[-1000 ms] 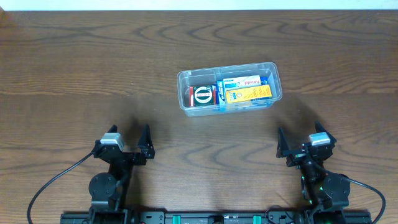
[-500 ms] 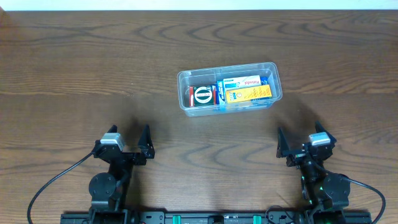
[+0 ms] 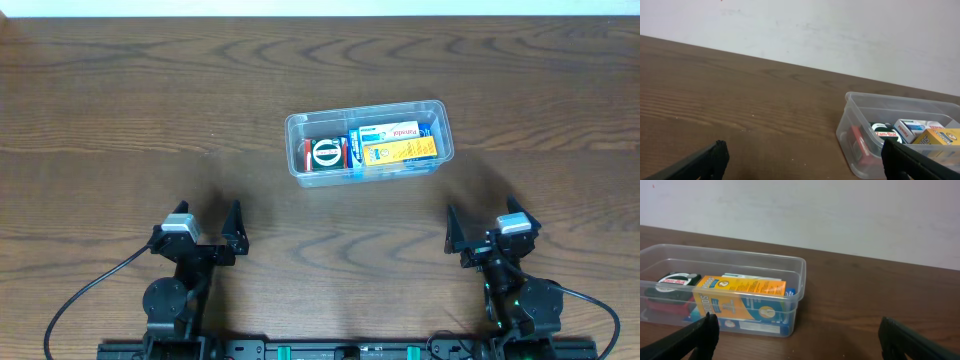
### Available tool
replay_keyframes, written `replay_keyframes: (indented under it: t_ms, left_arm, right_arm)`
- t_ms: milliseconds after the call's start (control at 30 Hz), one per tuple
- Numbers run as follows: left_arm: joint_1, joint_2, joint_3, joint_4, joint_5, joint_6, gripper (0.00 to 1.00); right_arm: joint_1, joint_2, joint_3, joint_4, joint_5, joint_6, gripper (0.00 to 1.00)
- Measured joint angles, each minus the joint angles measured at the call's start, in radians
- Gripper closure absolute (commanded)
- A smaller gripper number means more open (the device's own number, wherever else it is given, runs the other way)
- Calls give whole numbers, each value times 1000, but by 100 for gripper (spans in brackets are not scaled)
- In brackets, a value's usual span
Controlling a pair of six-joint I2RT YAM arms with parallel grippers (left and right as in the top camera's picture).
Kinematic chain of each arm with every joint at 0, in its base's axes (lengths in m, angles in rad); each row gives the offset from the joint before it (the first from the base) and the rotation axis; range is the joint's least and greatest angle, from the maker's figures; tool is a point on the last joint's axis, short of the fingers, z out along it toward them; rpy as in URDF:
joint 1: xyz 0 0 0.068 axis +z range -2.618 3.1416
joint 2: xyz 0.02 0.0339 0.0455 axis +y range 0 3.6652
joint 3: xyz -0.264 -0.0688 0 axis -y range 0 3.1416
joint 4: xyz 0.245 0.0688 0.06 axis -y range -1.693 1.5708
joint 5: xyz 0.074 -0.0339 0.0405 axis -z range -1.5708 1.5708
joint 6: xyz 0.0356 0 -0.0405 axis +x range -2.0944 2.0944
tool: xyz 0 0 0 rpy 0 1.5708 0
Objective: Pack container
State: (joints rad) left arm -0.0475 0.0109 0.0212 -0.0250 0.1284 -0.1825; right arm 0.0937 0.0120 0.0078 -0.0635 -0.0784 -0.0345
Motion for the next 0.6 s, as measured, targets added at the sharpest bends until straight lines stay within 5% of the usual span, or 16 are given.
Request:
replay_keyframes:
  t_ms: [600]
  left_arm:
    - [0,0,0,0,0,0,2]
  right_arm:
    - [0,0,0,0,0,0,1]
